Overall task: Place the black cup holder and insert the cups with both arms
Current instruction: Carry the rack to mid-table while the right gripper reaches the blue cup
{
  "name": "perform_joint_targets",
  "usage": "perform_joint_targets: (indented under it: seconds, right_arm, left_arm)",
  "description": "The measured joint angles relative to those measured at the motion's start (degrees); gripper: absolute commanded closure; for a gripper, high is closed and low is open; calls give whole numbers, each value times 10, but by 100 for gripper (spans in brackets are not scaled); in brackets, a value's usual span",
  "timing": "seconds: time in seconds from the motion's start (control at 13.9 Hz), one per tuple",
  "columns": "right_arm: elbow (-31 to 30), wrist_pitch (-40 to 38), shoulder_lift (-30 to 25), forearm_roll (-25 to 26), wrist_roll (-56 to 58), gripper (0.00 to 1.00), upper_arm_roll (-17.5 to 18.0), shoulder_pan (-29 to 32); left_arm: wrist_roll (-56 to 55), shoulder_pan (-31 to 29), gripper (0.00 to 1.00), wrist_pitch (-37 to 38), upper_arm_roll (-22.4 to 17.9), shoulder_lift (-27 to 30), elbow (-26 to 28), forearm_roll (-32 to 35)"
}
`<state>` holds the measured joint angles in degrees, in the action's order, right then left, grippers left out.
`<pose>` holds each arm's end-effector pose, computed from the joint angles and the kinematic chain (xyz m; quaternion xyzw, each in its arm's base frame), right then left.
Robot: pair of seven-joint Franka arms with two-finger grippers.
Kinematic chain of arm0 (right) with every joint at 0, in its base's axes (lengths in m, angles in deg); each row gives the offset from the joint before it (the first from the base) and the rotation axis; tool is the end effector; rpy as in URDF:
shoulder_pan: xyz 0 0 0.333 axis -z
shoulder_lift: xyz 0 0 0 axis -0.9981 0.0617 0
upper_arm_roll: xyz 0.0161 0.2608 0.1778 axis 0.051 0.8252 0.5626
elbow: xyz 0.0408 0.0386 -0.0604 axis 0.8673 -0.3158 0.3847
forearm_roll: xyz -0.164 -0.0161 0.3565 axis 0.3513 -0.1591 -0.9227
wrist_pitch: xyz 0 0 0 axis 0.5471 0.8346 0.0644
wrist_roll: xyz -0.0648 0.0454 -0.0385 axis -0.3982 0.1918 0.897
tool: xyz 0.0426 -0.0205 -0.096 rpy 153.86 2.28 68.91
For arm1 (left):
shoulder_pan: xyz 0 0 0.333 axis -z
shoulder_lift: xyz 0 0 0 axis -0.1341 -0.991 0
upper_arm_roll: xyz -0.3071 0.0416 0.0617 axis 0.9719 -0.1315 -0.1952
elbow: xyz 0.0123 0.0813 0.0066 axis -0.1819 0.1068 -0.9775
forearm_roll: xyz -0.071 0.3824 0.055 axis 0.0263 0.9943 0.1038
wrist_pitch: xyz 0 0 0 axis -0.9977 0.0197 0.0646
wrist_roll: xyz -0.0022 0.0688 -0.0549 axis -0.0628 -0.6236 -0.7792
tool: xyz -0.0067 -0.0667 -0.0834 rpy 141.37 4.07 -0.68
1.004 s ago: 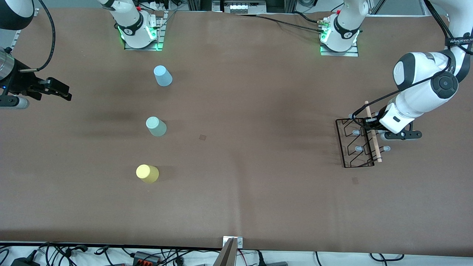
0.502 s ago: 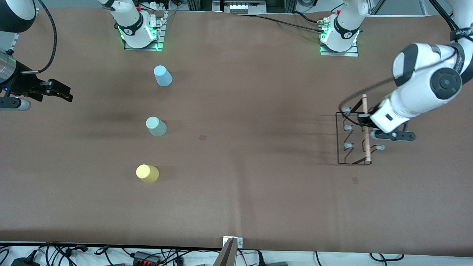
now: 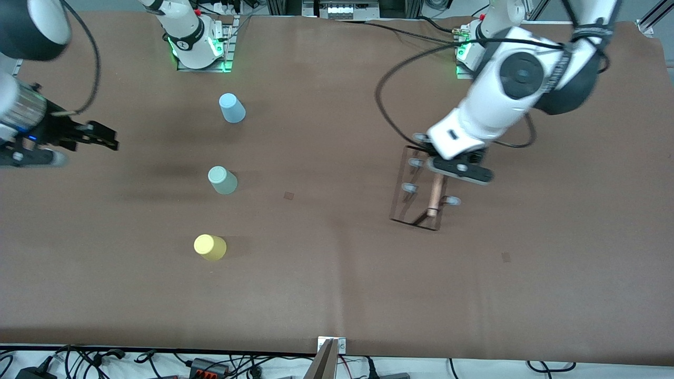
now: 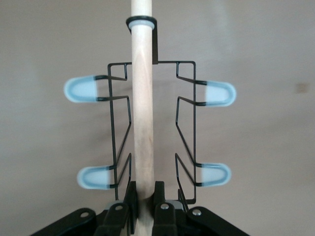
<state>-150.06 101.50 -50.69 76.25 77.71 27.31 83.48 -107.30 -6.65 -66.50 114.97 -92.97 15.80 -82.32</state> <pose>0.5774 0.0263 0.5089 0.9979 0.0330 -0.0563 0.0000 0.5507 -0.2986 0.4564 0.9927 -0.1069 -0.0153 0.0530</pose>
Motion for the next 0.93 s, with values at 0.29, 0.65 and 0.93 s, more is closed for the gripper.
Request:
perform_joint_targets:
  seconds: [0.29,0.65,0.93]
  right_arm:
    - [-2,33,57,-1,-19,0,2,-52]
    - [-34,109,111,-7,-94,0,3,-93]
    - [-64,156,129,-7,-120,0,5,-124]
  left_arm:
    - [-120,92,100,-2,-1,-91,-97,0]
    - [-207,155,100,-14,-3,-171,-157,24]
    - [-230,172,100,-53,-4,-217,-169,41]
